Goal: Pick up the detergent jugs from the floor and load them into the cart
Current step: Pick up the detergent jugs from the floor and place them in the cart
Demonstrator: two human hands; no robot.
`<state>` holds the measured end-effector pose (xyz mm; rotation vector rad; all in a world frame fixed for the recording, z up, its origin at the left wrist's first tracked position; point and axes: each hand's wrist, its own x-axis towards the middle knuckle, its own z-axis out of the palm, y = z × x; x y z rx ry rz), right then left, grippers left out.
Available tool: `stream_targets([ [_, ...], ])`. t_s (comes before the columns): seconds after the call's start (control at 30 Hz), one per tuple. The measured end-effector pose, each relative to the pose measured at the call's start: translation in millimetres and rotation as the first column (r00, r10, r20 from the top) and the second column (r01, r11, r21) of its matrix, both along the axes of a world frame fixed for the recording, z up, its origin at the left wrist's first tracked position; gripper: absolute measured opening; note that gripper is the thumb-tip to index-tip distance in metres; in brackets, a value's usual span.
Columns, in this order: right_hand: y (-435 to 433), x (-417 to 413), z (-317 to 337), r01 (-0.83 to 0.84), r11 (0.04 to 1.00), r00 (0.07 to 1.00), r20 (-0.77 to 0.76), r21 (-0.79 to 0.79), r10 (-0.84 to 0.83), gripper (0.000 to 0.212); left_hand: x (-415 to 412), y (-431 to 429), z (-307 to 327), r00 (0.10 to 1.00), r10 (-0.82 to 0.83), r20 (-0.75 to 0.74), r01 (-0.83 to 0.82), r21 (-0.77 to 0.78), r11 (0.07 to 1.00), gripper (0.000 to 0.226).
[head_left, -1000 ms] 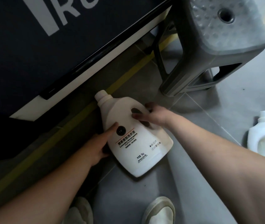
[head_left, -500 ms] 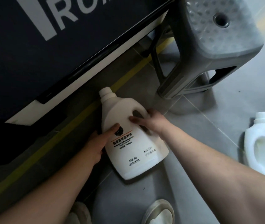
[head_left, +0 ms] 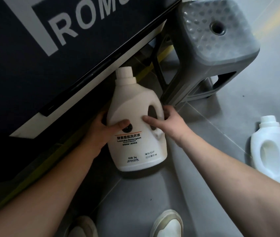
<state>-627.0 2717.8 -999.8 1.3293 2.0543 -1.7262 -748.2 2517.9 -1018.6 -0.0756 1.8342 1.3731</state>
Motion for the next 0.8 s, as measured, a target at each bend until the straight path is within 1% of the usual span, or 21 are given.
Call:
stream_targets([
  [0.1,5.5,4.7,8.1,0.021,1.0,0.998,-0.063,0.001,-0.021,0.095,-5.1,1.8,14.9,0.992,-0.076,-0.101,0.075,-0.012,0.997,0.111],
  [0.17,8.7,7.2,11.6,0.027,1.0,0.996,-0.09,0.0,-0.027,0.096,-8.4,3.7,21.4,0.981,-0.118,-0.151,0.118,-0.014,0.993,0.107],
  [0.23,10.8,10.2,14.1,-0.002,1.0,0.994,-0.107,0.011,0.003,0.097,-10.1,3.9,24.6,0.967,-0.143,-0.21,0.138,-0.036,0.99,0.102],
  [0.3,10.5,12.8,17.3,-0.04,0.999,0.991,-0.125,0.027,0.043,0.09,-10.3,1.1,26.3,0.953,-0.174,-0.249,0.162,-0.066,0.985,0.104],
  [0.37,12.0,15.2,21.5,-0.075,0.996,0.987,-0.136,0.048,0.081,0.084,-11.4,-2.8,29.6,0.942,-0.227,-0.249,0.21,-0.094,0.973,0.109],
  [0.43,15.6,13.8,29.1,-0.158,0.986,0.981,-0.108,0.057,0.164,0.086,-15.0,-5.2,38.3,0.917,-0.334,-0.22,0.31,-0.135,0.941,0.111],
  [0.5,19.6,10.1,38.5,-0.279,0.958,0.956,-0.071,0.068,0.284,0.091,-20.2,-6.7,46.2,0.863,-0.46,-0.21,0.43,-0.172,0.886,0.109],
  [0.57,20.2,7.0,45.6,-0.378,0.919,0.92,-0.064,0.114,0.386,0.095,-22.7,-7.4,51.7,0.802,-0.551,-0.23,0.511,-0.214,0.833,0.108],
  [0.67,17.3,9.3,50.0,-0.414,0.891,0.896,-0.09,0.187,0.435,0.094,-19.1,-6.8,56.6,0.771,-0.583,-0.255,0.535,-0.238,0.811,0.108],
  [0.8,16.1,11.6,50.9,-0.441,0.867,0.878,-0.086,0.232,0.47,0.103,-11.8,-9.3,57.9,0.747,-0.599,-0.288,0.548,-0.242,0.801,0.11],
])
